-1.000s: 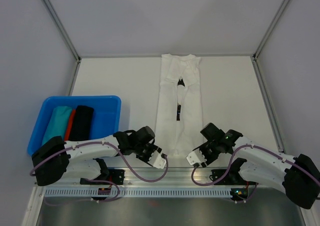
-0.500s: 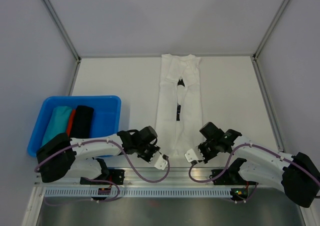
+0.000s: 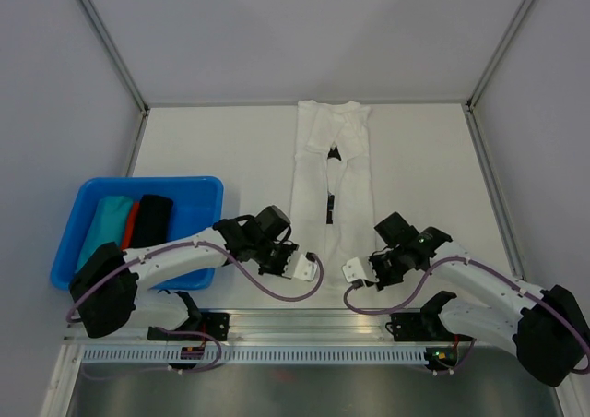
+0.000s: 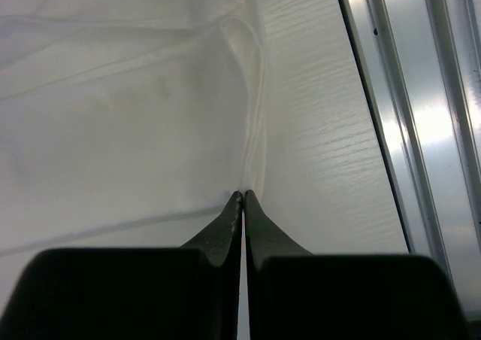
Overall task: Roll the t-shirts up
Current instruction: Roll the tshirt
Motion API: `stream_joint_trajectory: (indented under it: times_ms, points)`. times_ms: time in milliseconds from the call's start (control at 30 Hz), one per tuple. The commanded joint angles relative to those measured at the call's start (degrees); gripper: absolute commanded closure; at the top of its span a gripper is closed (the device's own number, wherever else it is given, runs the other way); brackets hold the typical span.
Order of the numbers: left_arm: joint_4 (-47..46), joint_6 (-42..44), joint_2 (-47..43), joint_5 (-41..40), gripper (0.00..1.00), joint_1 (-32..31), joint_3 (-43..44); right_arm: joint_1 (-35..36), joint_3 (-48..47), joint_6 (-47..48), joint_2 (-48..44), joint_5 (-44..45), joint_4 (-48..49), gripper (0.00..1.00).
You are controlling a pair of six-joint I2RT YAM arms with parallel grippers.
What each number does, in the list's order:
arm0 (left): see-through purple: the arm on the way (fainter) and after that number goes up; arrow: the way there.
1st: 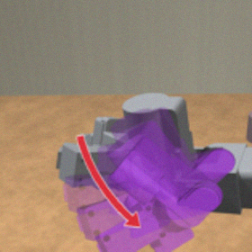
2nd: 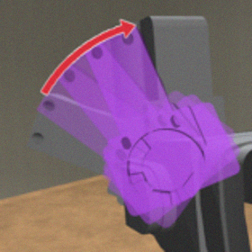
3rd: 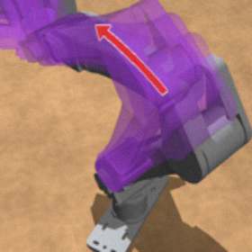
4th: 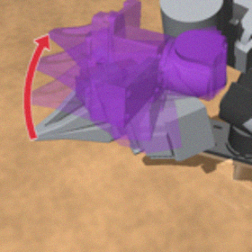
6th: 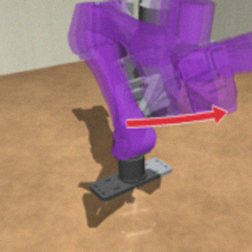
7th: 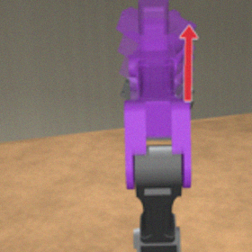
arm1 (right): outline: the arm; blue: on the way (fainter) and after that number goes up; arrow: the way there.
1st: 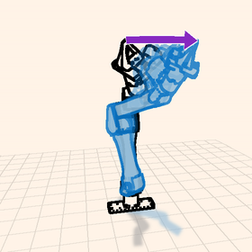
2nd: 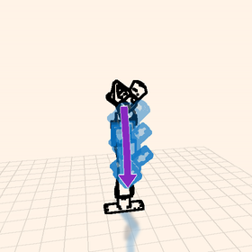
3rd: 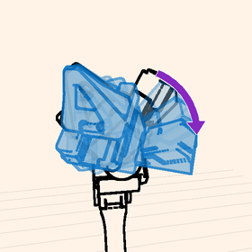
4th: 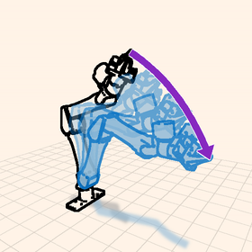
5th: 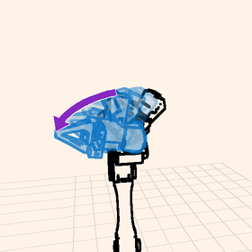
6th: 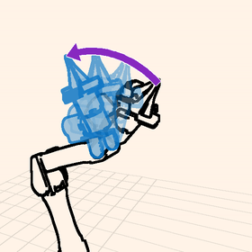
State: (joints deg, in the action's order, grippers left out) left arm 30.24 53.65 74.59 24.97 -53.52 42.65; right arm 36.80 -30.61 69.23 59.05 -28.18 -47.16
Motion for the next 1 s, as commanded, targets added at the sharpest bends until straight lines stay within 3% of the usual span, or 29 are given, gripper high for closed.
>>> stream_joint_trajectory:
  times_ms: [0,267,767,867,900,967]
  points:
    - [2.9,-2.7,1.4,5.2,0.98,1.5,3.0,-1.8,-3.4,-1.0,0.3,-4.0,-1.4,1.0]
    - [4.7,-6.0,7.6,8.0,0.98,8.5,8.8,-5.0,-3.7,-6.6,0.6,-3.5,1.0,1.0]
    - [3.9,-9.5,17.0,9.7,0.98,14.3,13.9,-12.0,-2.9,-19.7,3.3,2.9,15.2,1.0]
    - [3.7,-10.7,17.9,11.0,0.98,14.6,14.9,-12.0,-1.6,-22.0,3.2,9.4,17.9,0.91]
    - [3.6,-10.8,18.4,11.1,0.98,14.6,15.1,-12.2,-1.2,-24.0,3.0,11.5,19.0,0.81]
    - [3.2,-11.5,18.9,11.2,0.98,14.6,15.4,-13.1,-1.0,-25.2,2.4,13.3,20.0,0.79]
